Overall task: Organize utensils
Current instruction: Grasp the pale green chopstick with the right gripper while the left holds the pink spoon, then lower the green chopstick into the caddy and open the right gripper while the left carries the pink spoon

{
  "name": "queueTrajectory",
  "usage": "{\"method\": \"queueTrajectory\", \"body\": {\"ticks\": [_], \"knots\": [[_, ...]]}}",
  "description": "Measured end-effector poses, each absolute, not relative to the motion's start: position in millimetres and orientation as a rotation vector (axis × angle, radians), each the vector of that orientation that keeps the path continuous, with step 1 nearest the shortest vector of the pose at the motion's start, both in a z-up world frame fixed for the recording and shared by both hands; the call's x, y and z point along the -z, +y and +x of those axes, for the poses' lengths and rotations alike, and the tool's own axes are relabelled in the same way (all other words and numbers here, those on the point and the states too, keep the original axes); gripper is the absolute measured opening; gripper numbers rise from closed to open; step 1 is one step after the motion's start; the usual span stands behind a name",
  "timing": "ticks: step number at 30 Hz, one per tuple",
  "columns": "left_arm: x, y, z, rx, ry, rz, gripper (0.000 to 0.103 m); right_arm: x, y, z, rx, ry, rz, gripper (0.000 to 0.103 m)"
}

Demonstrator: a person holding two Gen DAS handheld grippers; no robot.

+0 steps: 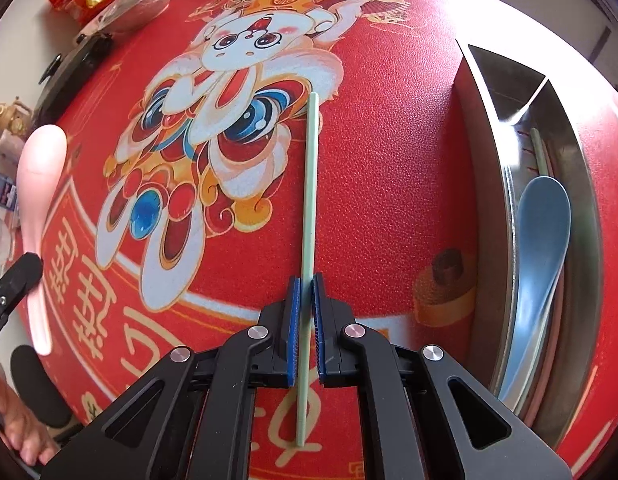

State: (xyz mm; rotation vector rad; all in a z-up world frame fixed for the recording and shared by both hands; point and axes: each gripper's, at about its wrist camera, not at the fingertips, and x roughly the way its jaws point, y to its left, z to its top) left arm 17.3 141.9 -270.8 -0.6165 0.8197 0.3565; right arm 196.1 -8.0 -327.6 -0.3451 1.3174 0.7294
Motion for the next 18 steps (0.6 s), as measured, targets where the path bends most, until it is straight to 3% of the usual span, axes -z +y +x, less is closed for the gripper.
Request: {"method": "queueTrajectory", "body": {"ticks": [18], "knots": [[272.6,138.8,21.8,-0.360,0.838,-0.606,0.006,332.6,18.0,212.0,-0.731,1.241,-0.386,0.007]]}}
